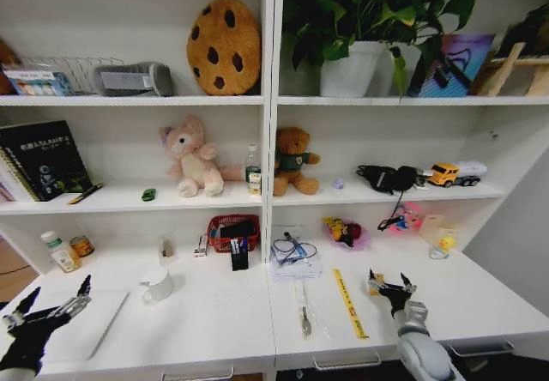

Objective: Organize the objects on the table.

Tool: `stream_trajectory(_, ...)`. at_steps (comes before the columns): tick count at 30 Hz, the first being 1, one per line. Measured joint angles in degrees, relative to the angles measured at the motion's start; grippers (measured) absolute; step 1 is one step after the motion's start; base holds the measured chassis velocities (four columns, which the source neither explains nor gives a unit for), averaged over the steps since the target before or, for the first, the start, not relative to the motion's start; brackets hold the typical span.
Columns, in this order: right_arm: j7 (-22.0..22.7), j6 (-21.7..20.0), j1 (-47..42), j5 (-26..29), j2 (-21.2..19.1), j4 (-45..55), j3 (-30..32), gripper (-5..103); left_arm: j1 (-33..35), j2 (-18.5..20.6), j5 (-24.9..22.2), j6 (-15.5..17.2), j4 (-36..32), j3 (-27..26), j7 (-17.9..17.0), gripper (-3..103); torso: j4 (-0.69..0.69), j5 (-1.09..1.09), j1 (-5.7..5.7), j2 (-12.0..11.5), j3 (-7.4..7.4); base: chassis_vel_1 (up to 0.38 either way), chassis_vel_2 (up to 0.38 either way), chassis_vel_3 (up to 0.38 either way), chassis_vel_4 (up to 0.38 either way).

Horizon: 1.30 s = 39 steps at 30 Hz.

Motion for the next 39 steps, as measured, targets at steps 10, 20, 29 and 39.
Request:
stream_trajectory(10, -0.1, 0.2, 0.9, -0.1, 0.3, -0.7, -0.6, 53, 0.0, 0.0, 0.0, 0.0, 0.0, 0.0, 0.0, 100, 0.00, -0.01, 0.00, 0.0, -0.01, 0.000, 0.000, 0.000, 0.000)
stream_trajectory(20, -0.1, 0.4, 1.1, -0.2, 0.6, -1.2, -0.7, 21, 0.0, 0.0, 0.0, 0.0, 0.0, 0.0, 0.0, 100, 0.00, 0.00, 0.00, 0.0, -0.01, 0.000, 0.000, 0.000, 0.000)
stream_trajectory(29, 0.0, 0.1, 2.8, 0.1, -0.2, 1.8, -0.8, 1, 0.0, 0.0, 0.0, 0.0, 0.0, 0.0, 0.0, 100, -0.01, 0.00, 0.00, 0.0, -0.01, 0.000, 0.000, 0.000, 0.000)
stream_trajectory(39, -0.4, -0.3, 17.9, 2.6, -3.4, -5.1, -6.4, 0, 0.0, 0.0, 0.0, 0.0, 0.0, 0.0, 0.0, 100, 0.01, -0.01, 0.00, 0.0, 0.00, 0.000, 0.000, 0.000, 0.000)
